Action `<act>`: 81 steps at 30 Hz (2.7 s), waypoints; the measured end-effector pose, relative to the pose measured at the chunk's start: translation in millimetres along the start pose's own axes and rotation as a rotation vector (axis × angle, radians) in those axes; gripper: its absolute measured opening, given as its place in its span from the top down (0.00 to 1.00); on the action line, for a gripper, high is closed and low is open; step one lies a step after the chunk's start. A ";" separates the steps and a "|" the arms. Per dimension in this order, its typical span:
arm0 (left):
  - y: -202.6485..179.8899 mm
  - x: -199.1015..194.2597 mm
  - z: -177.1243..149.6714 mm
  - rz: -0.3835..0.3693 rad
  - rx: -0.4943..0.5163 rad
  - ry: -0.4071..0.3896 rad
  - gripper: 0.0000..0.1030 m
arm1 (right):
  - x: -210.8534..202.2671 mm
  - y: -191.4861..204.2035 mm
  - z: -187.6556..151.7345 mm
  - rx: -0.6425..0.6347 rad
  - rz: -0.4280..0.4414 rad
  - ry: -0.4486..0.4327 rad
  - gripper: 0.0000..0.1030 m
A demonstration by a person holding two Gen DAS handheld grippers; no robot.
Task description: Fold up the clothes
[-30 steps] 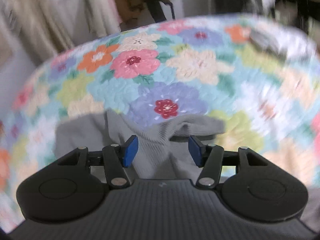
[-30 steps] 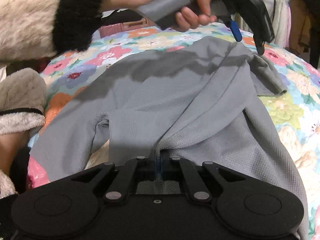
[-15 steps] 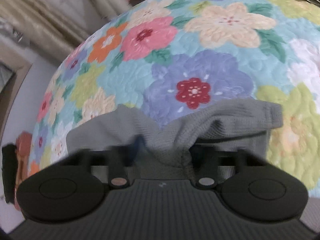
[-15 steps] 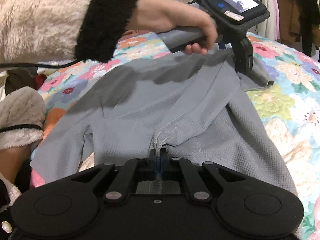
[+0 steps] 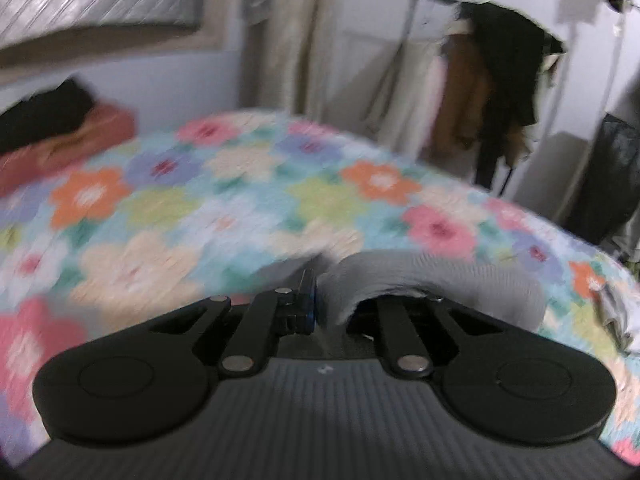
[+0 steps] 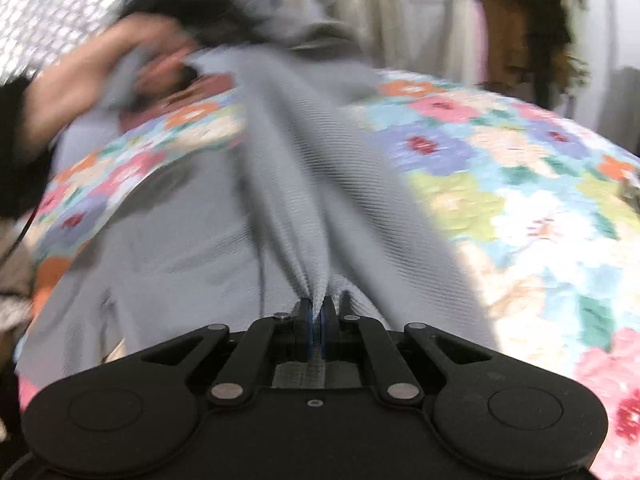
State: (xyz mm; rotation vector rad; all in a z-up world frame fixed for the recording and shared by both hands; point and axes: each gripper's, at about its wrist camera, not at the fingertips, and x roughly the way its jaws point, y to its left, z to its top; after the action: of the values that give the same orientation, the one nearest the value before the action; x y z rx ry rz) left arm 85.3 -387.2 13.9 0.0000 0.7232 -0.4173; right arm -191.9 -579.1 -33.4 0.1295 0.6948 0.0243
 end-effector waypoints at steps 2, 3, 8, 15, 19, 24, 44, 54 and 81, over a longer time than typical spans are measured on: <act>30.9 -6.6 -13.2 -0.010 -0.080 0.021 0.91 | -6.6 -11.0 0.9 0.043 -0.039 -0.027 0.95; 42.6 0.3 -24.2 -0.017 -0.104 0.074 0.91 | -8.9 -16.2 1.0 0.063 -0.057 -0.035 0.95; 70.6 18.1 -58.8 -0.062 -0.138 0.182 0.88 | -13.2 -27.8 0.6 0.110 -0.084 -0.067 0.95; 48.2 -1.4 -63.2 -0.112 0.051 0.104 0.64 | -19.2 -23.2 5.8 0.097 -0.279 -0.099 0.97; 35.7 -5.3 -66.0 -0.258 0.017 0.131 0.55 | -25.0 -40.5 10.9 0.161 -0.399 -0.130 0.97; 28.8 4.9 -75.8 -0.416 -0.104 0.222 0.49 | -31.0 -73.1 28.1 0.291 -0.546 -0.282 0.97; 22.5 -44.5 -73.7 -0.374 0.073 0.250 0.36 | -28.7 -98.7 11.1 0.222 -0.605 -0.261 0.96; -17.3 -6.7 -71.3 -0.296 0.102 0.297 0.20 | -30.6 -102.3 5.4 0.265 -0.576 -0.270 0.96; -150.8 105.7 157.6 -0.218 0.123 -0.070 0.91 | 4.1 -240.9 170.0 0.232 -0.666 -0.063 0.97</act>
State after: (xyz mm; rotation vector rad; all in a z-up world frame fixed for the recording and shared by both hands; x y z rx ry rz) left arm 201.6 -587.2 86.3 0.0226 0.6300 -0.6671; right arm -85.0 -836.6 62.6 0.1154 0.6490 -0.6968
